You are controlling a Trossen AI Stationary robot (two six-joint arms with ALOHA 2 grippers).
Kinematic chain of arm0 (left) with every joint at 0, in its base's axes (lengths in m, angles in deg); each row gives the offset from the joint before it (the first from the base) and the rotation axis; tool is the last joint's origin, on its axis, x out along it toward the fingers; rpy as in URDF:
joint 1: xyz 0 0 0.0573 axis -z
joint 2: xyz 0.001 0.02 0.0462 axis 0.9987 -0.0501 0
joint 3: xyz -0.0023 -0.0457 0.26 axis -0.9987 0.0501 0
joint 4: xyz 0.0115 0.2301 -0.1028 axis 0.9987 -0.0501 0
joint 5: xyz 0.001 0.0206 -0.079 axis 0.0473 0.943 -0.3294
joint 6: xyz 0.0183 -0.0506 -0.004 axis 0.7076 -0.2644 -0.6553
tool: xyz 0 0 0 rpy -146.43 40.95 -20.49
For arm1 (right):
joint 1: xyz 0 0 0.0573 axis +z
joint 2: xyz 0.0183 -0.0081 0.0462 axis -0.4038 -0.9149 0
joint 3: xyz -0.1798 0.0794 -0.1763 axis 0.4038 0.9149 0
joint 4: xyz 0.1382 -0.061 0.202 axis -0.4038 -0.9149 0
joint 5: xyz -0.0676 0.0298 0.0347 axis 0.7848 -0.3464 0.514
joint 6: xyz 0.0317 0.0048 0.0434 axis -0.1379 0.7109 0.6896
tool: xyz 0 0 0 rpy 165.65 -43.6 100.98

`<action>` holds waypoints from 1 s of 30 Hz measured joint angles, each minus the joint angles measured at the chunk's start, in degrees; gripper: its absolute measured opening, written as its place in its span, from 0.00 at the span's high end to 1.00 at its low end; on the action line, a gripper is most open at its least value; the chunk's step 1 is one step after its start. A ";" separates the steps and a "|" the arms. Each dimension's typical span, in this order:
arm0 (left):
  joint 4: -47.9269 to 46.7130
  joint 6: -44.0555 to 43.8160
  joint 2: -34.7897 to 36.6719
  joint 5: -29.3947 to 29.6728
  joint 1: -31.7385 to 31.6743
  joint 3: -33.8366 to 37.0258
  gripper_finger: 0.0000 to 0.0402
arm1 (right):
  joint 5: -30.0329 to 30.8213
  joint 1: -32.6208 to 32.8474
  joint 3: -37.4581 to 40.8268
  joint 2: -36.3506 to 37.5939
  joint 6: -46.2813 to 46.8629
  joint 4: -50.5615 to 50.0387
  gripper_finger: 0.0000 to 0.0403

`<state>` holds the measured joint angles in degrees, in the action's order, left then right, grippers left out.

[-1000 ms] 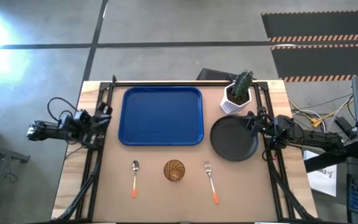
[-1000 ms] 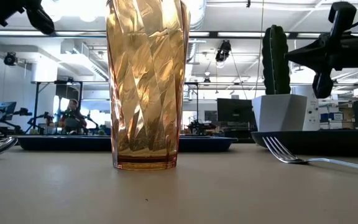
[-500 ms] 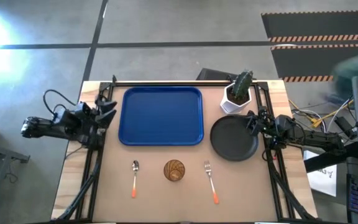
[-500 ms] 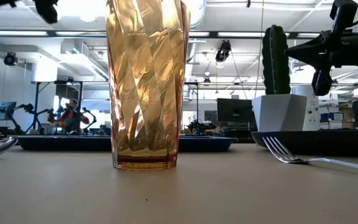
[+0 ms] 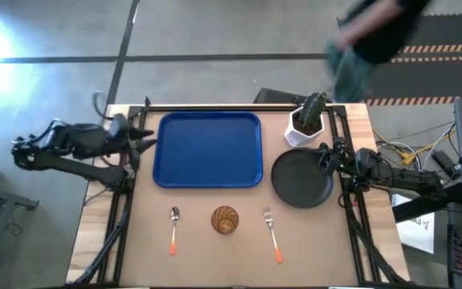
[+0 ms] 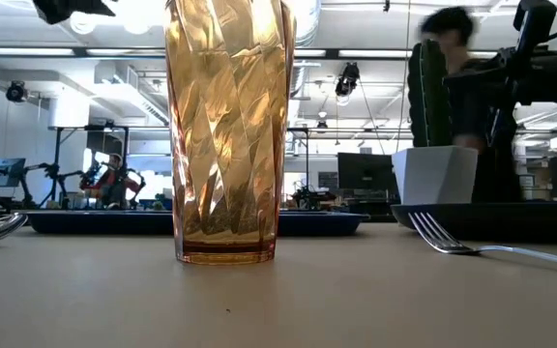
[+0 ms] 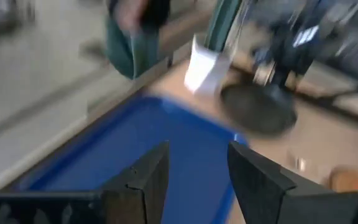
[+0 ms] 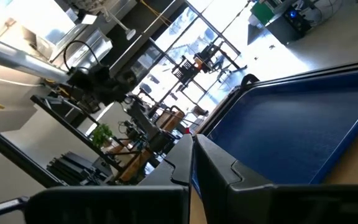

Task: Pick and place plate/cup/fork/spoon on tray
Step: Put the orange spoon on the blue tray

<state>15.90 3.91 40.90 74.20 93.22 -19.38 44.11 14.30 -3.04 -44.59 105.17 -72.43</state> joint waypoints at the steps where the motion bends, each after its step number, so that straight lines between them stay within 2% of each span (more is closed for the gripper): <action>1: -3.16 -1.65 -1.65 -1.24 -0.01 -0.81 0.64 | -0.01 0.00 -0.01 0.00 -0.03 0.00 0.98; 5: -12.26 -8.89 -7.34 -3.75 0.00 -1.51 0.64 | 0.00 0.00 0.00 0.00 -0.07 -0.01 0.98; 8: -16.52 -15.44 -10.90 -4.77 0.00 -0.44 0.64 | -0.02 0.00 0.00 0.00 -0.13 -0.02 0.98; 12: -19.95 -23.58 -15.66 -9.38 0.00 0.84 0.64 | -0.02 0.00 0.00 0.00 -0.15 -0.04 0.98; 16: -20.45 -28.24 -19.07 -13.05 0.02 3.31 0.64 | -0.09 -0.02 -0.02 0.00 -0.82 -0.04 0.98; 23: -20.08 -38.41 -24.98 -22.82 0.15 7.32 0.64 | -0.20 -0.01 0.00 0.00 -2.64 -0.17 0.98; 30: -18.61 -42.70 -30.12 -34.72 3.04 10.14 0.56 | -1.85 0.00 -0.02 -0.02 -3.58 -0.18 0.98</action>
<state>-2.71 -38.79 10.78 39.49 96.25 -9.24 42.26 14.29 -3.07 -44.61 101.59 -72.61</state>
